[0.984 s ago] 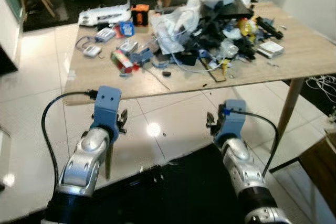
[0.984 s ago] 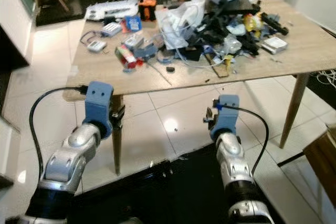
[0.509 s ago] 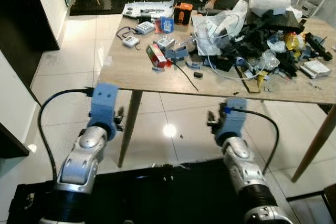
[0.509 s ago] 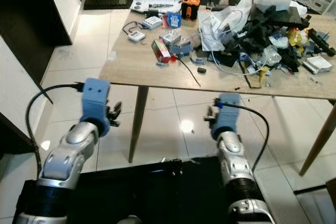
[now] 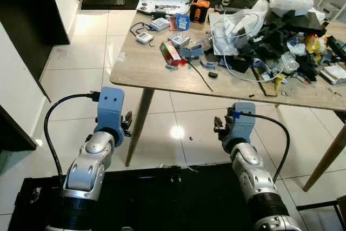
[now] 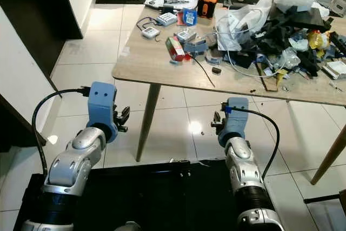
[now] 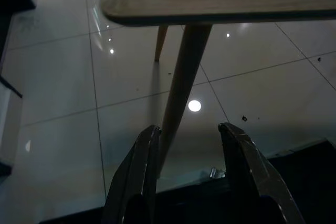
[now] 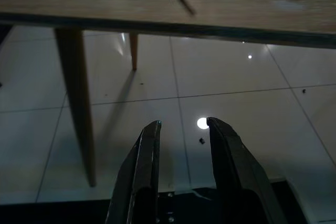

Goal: Picking trash to rubbish bin

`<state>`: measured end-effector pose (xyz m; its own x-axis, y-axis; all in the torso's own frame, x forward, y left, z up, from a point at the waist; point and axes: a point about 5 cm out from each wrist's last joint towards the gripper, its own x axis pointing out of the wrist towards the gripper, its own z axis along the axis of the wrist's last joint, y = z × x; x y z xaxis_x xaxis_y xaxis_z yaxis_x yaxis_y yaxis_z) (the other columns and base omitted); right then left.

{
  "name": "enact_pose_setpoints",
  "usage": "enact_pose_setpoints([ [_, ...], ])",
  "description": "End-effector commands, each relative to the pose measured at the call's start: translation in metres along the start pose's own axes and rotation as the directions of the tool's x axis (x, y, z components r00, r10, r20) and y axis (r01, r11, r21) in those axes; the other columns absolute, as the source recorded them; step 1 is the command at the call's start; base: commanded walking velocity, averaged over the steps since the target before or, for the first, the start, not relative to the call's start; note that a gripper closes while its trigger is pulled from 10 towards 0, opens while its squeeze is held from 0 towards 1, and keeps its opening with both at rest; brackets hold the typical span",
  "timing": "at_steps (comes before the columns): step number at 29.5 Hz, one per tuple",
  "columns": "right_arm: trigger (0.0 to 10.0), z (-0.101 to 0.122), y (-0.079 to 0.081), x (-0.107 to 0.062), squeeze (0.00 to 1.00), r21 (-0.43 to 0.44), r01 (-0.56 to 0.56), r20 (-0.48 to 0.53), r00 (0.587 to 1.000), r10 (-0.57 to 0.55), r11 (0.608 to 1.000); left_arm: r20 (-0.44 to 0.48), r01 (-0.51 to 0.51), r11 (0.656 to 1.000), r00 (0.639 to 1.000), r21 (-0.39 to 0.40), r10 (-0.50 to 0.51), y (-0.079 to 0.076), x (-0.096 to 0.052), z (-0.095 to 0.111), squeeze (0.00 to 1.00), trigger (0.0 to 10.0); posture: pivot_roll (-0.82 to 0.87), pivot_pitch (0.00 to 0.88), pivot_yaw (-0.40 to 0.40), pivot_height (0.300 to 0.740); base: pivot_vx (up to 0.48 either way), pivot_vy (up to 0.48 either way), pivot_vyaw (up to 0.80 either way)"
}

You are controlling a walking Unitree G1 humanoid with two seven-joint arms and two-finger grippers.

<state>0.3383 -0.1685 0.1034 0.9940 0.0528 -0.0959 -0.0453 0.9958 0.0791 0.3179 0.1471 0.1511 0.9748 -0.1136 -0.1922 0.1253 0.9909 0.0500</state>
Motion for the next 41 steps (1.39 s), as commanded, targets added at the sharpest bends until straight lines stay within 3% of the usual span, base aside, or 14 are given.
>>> enact_pose_setpoints([
  [1,10.0,-0.005,0.001,-0.004,0.00,-0.006,-0.004,-0.025,1.000,0.004,1.000,-0.039,-0.004,1.000,0.999,-0.006,0.004,-0.002,-0.002,-0.008,0.00,10.0,0.10,0.156,-0.070,0.740,0.000,-0.480,0.00],
  [20,10.0,-0.003,-0.002,-0.007,0.00,-0.018,-0.012,-0.049,0.999,0.011,1.000,-0.079,0.026,1.000,0.997,0.005,-0.025,-0.012,-0.007,-0.019,0.00,10.0,0.09,0.172,-0.098,0.740,0.000,-0.051,0.00],
  [29,10.0,0.000,-0.002,-0.005,0.00,-0.021,-0.015,-0.051,0.999,0.014,1.000,-0.075,0.007,1.000,0.997,0.027,-0.005,-0.009,-0.005,-0.018,0.00,10.0,0.08,0.162,-0.100,0.740,0.000,-0.480,0.00],
  [35,10.0,0.004,0.000,-0.004,0.00,-0.025,-0.014,-0.045,0.999,0.013,1.000,-0.068,-0.092,0.995,0.993,0.035,0.095,-0.001,-0.003,-0.018,0.00,10.0,0.08,0.151,-0.105,0.740,0.000,0.000,0.00],
  [41,10.0,0.003,0.007,-0.004,0.00,-0.024,-0.027,-0.042,0.999,0.026,0.999,-0.055,-0.070,0.997,0.996,0.032,0.072,-0.001,-0.005,-0.017,0.00,10.0,0.09,0.139,-0.106,0.740,0.000,0.000,0.00],
])
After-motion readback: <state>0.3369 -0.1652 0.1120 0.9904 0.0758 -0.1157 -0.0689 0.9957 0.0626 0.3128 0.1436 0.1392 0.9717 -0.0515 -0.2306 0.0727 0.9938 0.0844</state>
